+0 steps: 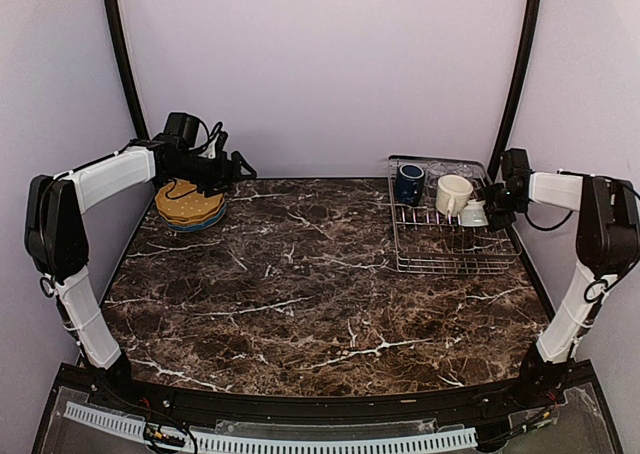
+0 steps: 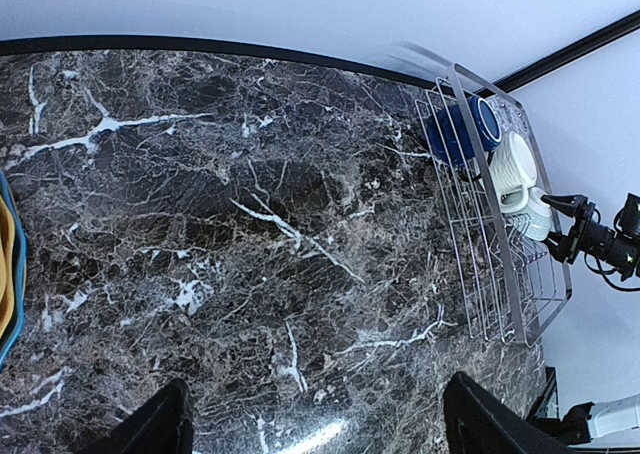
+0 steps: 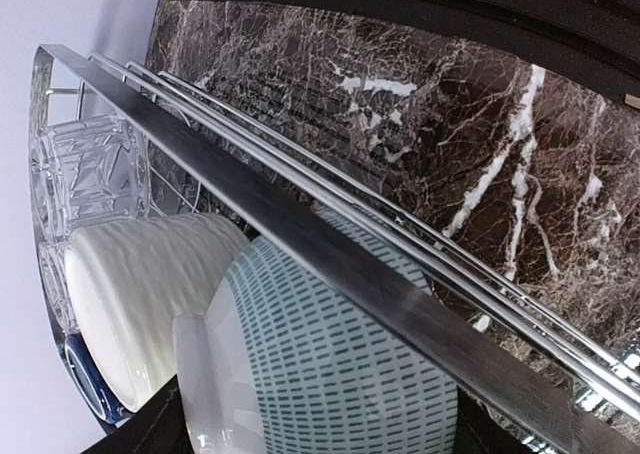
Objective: Unload the mixed dishes from the dish rack
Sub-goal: Grab the bowl from the dish rack.
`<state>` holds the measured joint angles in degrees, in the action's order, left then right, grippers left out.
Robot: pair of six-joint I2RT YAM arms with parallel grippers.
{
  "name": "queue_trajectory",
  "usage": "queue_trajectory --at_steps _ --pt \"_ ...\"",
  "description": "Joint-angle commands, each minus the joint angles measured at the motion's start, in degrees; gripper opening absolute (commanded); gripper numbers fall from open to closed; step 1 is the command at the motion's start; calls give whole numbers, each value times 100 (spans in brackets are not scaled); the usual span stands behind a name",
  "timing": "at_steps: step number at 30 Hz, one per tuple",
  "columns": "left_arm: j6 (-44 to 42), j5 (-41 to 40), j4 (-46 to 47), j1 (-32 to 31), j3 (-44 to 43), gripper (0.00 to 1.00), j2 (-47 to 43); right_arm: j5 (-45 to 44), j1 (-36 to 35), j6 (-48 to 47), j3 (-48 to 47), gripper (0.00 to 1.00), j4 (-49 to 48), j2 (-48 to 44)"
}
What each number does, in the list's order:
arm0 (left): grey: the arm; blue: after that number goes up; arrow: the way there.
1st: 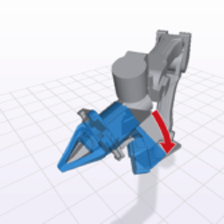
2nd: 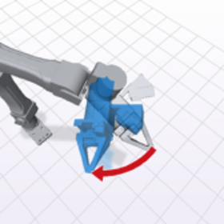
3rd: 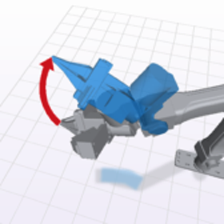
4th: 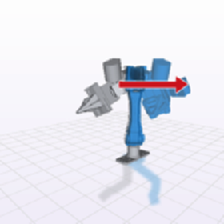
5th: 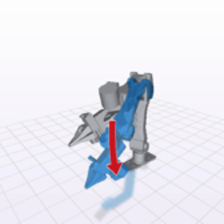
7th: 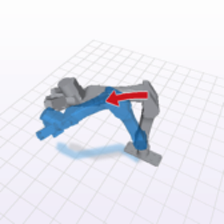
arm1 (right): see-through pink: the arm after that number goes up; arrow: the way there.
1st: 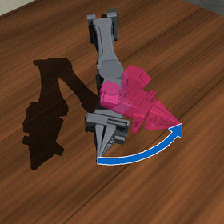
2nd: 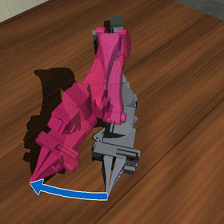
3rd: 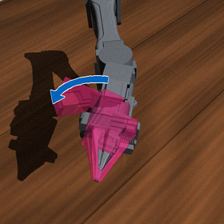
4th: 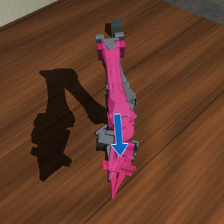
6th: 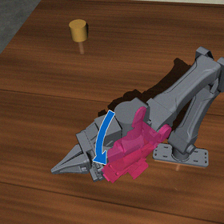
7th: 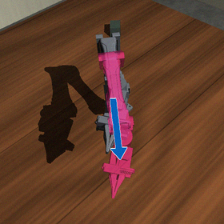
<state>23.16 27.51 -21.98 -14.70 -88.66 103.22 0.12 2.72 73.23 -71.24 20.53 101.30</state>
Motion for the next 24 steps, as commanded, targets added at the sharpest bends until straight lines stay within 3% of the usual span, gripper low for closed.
queue_trajectory --at_steps 1,11,24 --pt "22 84 -60 -45 18 86 -8 -268 -27 -205 -59 55 212 -373" --pt "22 81 -61 -56 16 86 -36 -255 -96 -1238 76 42 90 -910" --pt "13 88 -53 -51 16 85 -83 1034 -154 -4203 688 35 -1304 -1788"
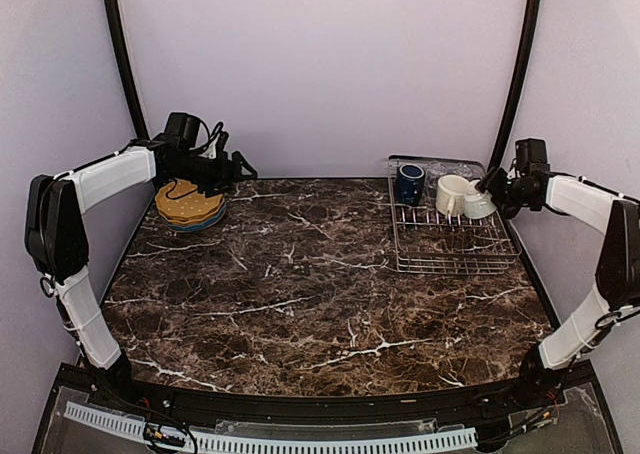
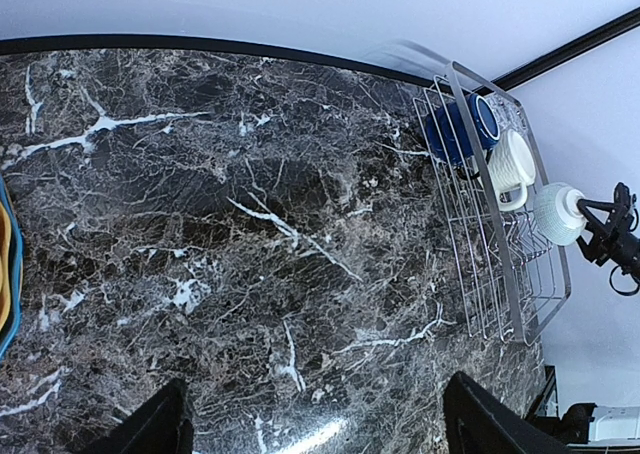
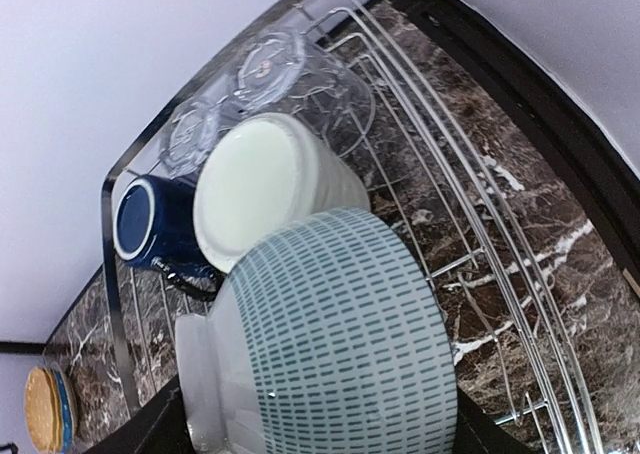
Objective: Unload the mixed dishes from the dish rack
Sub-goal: Grab the bowl from the dish rack, then place the bowl at the center of the board.
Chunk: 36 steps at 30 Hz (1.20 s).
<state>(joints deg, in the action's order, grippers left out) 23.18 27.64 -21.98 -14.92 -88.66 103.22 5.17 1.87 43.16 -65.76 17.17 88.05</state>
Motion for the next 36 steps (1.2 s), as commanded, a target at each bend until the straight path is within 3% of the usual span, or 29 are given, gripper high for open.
queue_trajectory --at_steps 1,14,20,26,36 --pt "15 84 -44 -29 20 85 -83 628 -92 -1424 164 35 -1059 -529" --pt "321 652 257 -29 116 86 -9 1350 -987 -3387 553 34 -1989 -1658" --pt "558 1027 462 -21 170 86 104 1096 -1917 -4187 616 34 -2356 -1664" --pt "524 1066 424 1 123 86 105 267 -2971 -5019 79 34 -2290 -984" --pt "655 1509 500 155 51 86 273 -1648 -4660 -6791 -1283 34 -2218 1140"
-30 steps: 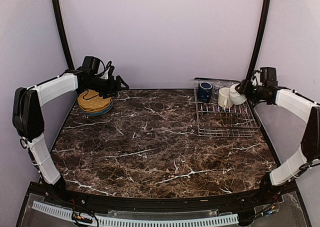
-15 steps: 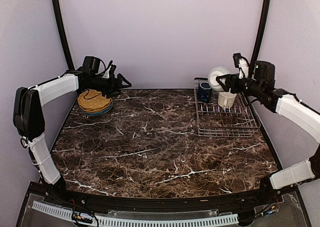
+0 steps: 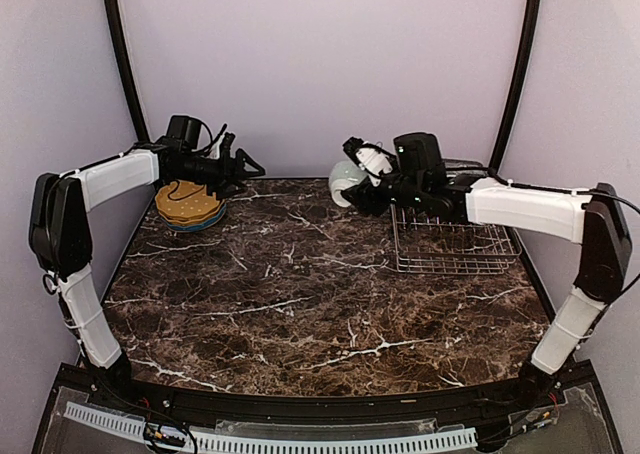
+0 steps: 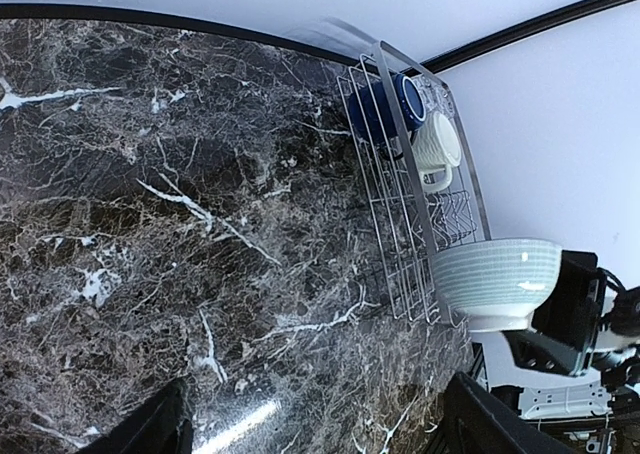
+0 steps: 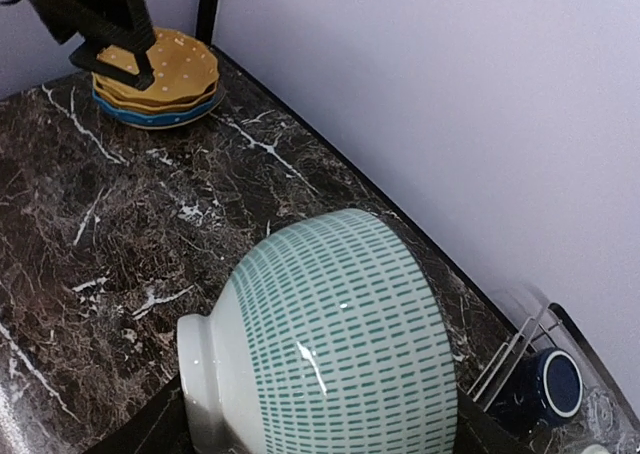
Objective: Unload the mixed dishes from the dish rack
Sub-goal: Place the bowl at the center of the board.
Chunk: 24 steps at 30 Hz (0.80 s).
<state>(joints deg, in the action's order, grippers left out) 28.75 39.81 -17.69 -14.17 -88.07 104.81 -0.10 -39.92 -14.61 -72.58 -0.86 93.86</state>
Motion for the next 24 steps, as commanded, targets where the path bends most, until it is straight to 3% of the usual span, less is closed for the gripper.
queue_trajectory --at_steps 1,10,15,20,24 --pt "119 309 81 95 -2 86 129 -1372 -626 -1232 -758 34 -427 795" --pt "210 311 135 224 52 86 178 -2884 -1430 -2827 -1780 36 -896 2528" --pt "205 255 130 257 69 86 179 -3320 -1704 -3265 -1876 45 -1404 3087" --pt "201 215 131 257 79 86 200 -3487 -1872 -3486 -1950 47 -1604 3501" --pt "199 208 128 257 95 85 228 -3477 -1993 -3561 -1798 56 -1702 3628"
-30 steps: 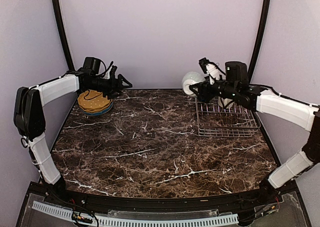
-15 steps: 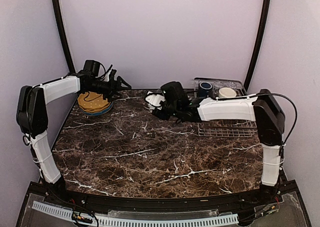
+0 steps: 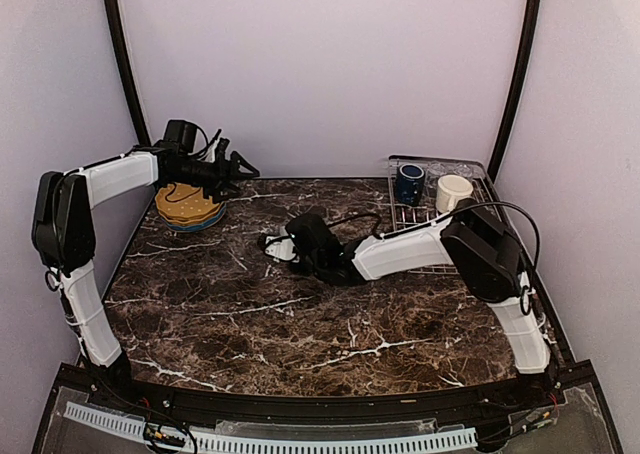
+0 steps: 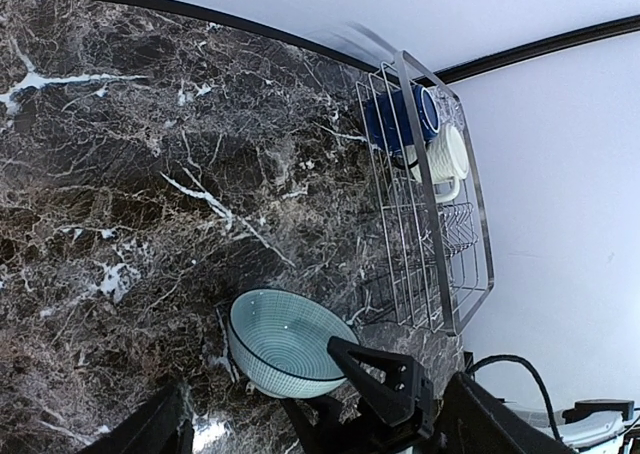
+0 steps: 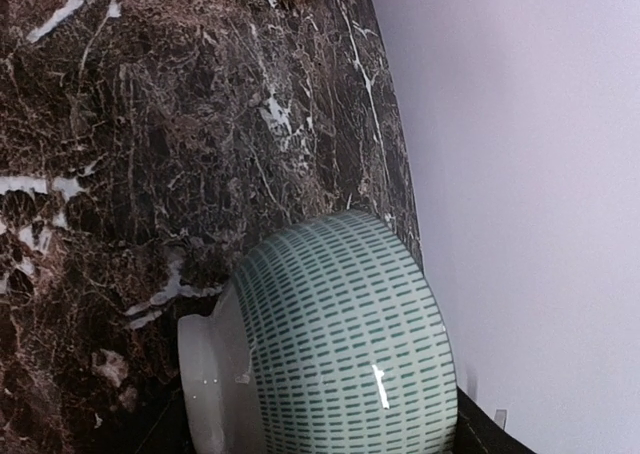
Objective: Unload the mixed dishes from the dish rack
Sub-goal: Place the bowl at the center of the board, then grab the bowl at the center of the board.
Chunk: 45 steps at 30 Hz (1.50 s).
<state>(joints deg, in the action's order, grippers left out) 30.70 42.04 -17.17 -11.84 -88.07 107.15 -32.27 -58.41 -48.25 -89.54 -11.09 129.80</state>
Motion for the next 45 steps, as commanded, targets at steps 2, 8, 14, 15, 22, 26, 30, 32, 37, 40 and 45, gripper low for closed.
queue_trajectory --at_steps 2,8,14,15,22,26,30,32,37,40,45 --pt "25 -13 86 20 101 85 9 -180 -188 -135 -14 60 -582 37" --pt "67 8 120 23 123 85 62 -24 -249 168 154 80 -255 -25" --pt "49 -47 59 17 120 86 137 246 -279 622 171 99 398 -197" --pt "41 -60 36 15 105 86 150 299 -283 725 178 99 515 -253" --pt "-50 -172 -147 -17 32 86 241 616 -288 1407 327 99 993 -731" --pt "-99 -191 -230 -100 -37 85 321 668 -269 1974 341 99 1210 -976" --pt "-175 -232 -351 -235 -104 86 431 1200 -119 3094 352 99 1583 -1341" --pt "-192 -243 -374 -262 -117 85 446 1670 73 3803 391 99 1745 -1598" --pt "-207 -208 -438 -267 -170 85 438 3595 722 5547 223 99 2346 -1693" --pt "-244 -222 -500 -267 -219 85 418 4278 829 6151 128 98 2541 -1534" --pt "-265 -247 -533 -267 -231 85 405 4915 823 6920 -164 89 2774 -1048"
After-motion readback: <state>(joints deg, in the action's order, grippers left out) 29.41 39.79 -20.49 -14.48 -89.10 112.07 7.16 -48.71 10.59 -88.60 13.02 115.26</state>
